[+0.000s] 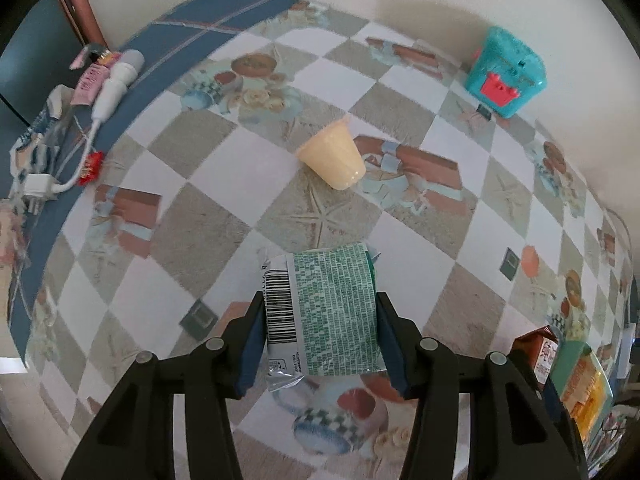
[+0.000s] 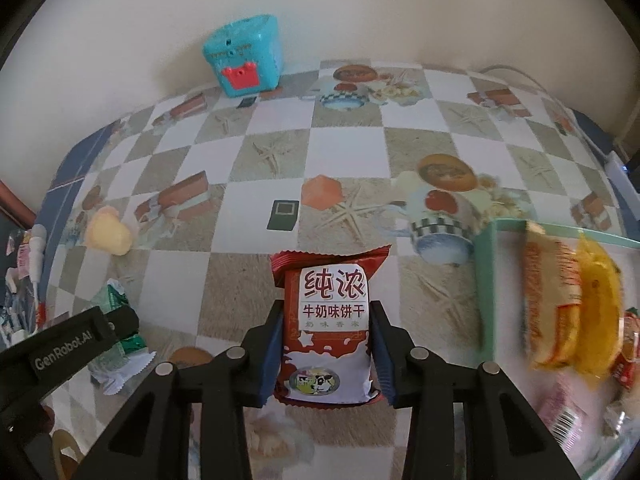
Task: Organize snacks
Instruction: 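Grasp the green biscuit pack with left tool while right tool grasps red milk-biscuit bag, then carry both packs over the white tray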
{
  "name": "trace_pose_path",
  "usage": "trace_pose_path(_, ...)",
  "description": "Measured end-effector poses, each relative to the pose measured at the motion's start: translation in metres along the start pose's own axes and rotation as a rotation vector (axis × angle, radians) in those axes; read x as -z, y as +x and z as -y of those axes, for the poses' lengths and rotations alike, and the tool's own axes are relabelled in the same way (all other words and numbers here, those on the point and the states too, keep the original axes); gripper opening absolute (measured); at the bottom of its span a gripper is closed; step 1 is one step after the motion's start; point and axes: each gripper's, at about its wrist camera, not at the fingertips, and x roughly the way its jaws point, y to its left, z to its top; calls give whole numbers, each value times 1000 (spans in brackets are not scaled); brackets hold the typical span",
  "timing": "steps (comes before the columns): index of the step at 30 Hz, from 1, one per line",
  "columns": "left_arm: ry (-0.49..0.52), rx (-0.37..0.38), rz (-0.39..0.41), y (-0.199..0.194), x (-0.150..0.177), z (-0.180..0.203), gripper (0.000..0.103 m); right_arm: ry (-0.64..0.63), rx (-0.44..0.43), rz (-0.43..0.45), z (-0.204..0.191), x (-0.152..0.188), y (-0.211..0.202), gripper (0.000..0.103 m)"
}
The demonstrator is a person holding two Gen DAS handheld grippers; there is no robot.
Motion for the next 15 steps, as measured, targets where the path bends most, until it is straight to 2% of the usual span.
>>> trace_pose_path(8, 4, 21, 55, -44, 21, -9, 53, 25, -11, 40, 11, 7, -50, 42)
trace_pose_path(15, 48, 50, 108, -73, 45, -2, 53, 63, -13, 62, 36, 30, -85, 42)
